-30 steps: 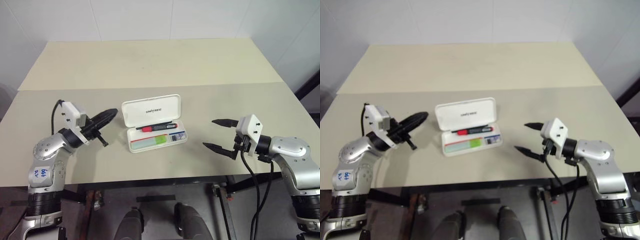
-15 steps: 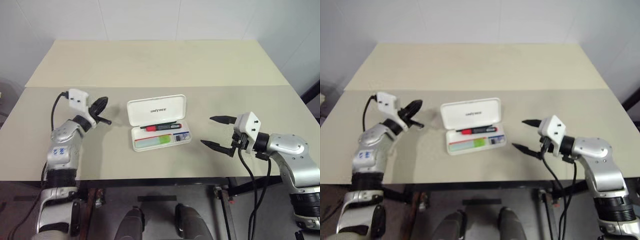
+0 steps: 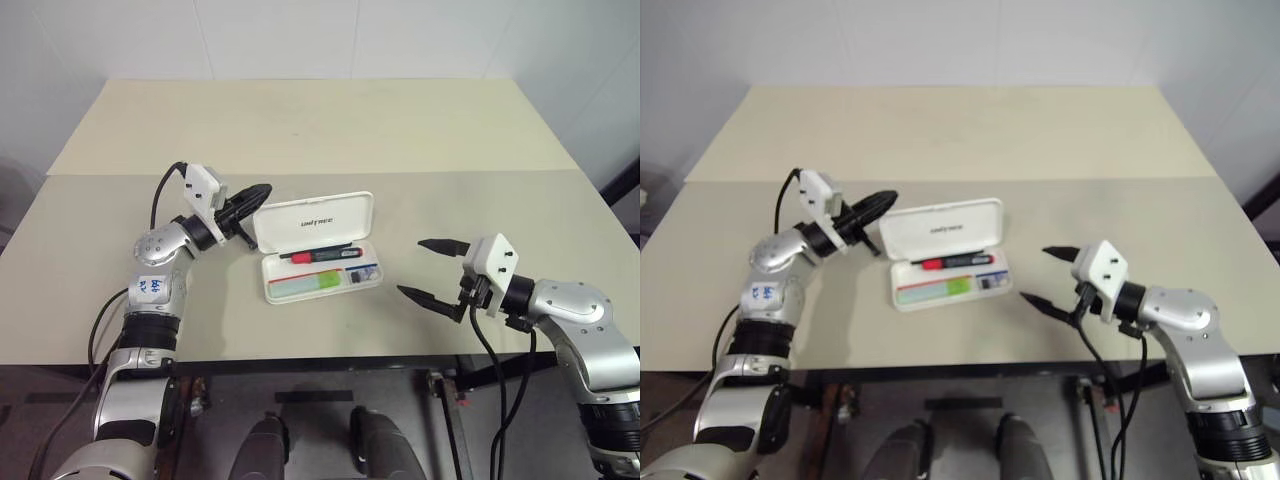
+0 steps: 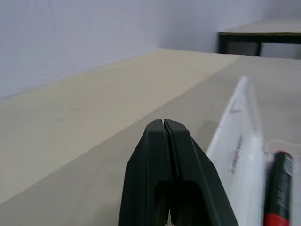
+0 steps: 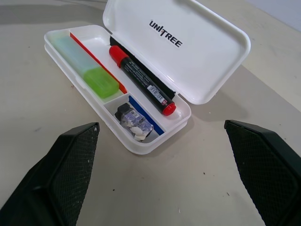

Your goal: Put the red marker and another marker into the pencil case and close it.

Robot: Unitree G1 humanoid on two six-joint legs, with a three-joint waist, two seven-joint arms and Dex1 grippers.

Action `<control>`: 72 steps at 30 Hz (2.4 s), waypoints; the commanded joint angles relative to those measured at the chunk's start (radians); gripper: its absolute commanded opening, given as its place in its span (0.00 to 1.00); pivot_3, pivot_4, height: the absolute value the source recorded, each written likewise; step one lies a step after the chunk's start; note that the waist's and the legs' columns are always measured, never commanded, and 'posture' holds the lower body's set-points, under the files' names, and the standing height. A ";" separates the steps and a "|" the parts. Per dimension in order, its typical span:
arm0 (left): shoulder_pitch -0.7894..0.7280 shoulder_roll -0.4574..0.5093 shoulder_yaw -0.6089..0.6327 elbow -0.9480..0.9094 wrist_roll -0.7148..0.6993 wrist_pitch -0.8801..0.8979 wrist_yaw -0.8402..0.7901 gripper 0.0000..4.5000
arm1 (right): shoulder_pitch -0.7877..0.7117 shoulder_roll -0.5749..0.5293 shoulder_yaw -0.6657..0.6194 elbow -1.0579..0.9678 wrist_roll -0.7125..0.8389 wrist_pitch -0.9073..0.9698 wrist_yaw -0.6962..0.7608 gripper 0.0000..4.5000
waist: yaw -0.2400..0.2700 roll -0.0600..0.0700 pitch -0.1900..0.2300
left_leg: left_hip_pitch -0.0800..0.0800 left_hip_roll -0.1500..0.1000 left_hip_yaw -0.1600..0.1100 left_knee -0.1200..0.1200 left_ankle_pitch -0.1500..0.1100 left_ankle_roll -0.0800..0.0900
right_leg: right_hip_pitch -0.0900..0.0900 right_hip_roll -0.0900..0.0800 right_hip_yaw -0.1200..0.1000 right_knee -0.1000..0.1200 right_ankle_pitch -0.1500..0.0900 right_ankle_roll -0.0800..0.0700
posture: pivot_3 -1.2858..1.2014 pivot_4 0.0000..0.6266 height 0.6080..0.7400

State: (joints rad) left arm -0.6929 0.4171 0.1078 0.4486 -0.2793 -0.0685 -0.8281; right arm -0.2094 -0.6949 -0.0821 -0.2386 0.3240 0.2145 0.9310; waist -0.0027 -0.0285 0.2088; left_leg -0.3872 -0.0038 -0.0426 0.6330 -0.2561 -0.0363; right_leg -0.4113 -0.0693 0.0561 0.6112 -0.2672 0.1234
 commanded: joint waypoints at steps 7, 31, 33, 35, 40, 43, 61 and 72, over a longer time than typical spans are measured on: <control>0.026 0.051 -0.159 -0.023 0.049 -0.118 -0.301 0.01 | 0.018 -0.001 -0.035 -0.069 0.028 0.010 -0.042 1.00 | 0.004 0.000 0.000 | 0.000 -0.001 -0.001 0.001 0.000 0.001 | 0.002 0.000 0.000 -0.001 0.000 0.000 | 0.52 0.24 1.00; -0.045 -0.029 -0.408 0.030 0.304 -0.041 -0.278 0.01 | 0.163 0.072 -0.055 -0.261 0.023 0.057 -0.237 1.00 | 0.000 0.000 -0.001 | 0.001 0.000 -0.002 0.002 0.000 0.002 | 0.002 0.002 0.001 0.000 0.000 0.000 | 0.52 0.24 1.00; -0.035 -0.023 -0.411 0.021 0.304 -0.023 -0.276 0.01 | 0.157 0.076 -0.052 -0.267 0.023 0.062 -0.244 1.00 | 0.000 0.000 -0.001 | 0.001 0.000 -0.002 0.003 0.000 0.002 | 0.003 0.002 0.001 0.000 0.000 0.000 | 0.52 0.24 1.00; -0.021 -0.029 -0.398 -0.001 0.284 -0.002 -0.267 0.01 | 0.141 0.081 -0.047 -0.264 0.025 0.064 -0.247 1.00 | -0.001 0.000 -0.001 | 0.001 0.000 -0.002 0.003 0.000 0.002 | 0.003 0.002 0.002 0.000 0.000 0.000 | 0.52 0.24 1.00; -0.008 -0.037 -0.322 -0.101 0.178 0.053 -0.272 0.01 | 0.111 0.091 -0.029 -0.239 0.037 0.064 -0.227 1.00 | -0.002 0.000 -0.001 | 0.002 0.001 -0.002 0.003 0.000 0.002 | 0.003 0.002 0.002 0.000 0.000 0.000 | 0.52 0.24 1.00; 0.006 -0.020 -0.251 -0.202 0.081 0.115 -0.285 0.01 | 0.098 0.089 -0.018 -0.216 0.040 0.062 -0.207 1.00 | -0.002 0.000 -0.001 | 0.000 0.001 -0.002 0.002 0.000 0.002 | 0.002 0.002 0.002 0.000 0.000 0.000 | 0.52 0.24 1.00; 0.325 0.312 0.086 -0.356 -0.172 0.271 -0.387 0.90 | 0.112 0.076 -0.083 -0.128 0.062 0.018 -0.147 1.00 | -0.006 0.000 -0.001 | 0.001 0.002 -0.002 -0.002 0.000 0.002 | 0.000 0.002 0.001 0.000 -0.002 -0.003 | 0.52 0.24 1.00; 0.442 0.294 0.112 -0.468 -0.177 0.267 -0.294 0.99 | 0.118 0.015 -0.112 -0.040 0.057 -0.060 -0.063 1.00 | -0.001 0.000 -0.001 | 0.001 0.001 -0.001 -0.002 0.000 0.002 | 0.000 -0.002 0.000 0.000 -0.003 -0.005 | 0.52 0.24 1.00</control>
State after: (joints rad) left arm -0.2567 0.7125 0.1937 0.0290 -0.4376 0.2061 -1.1396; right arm -0.0944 -0.6651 -0.1610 -0.2735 0.3740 0.1888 0.8527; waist -0.0042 -0.0282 0.2080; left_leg -0.3862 -0.0022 -0.0434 0.6311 -0.2564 -0.0346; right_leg -0.4110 -0.0708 0.0552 0.6108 -0.2700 0.1184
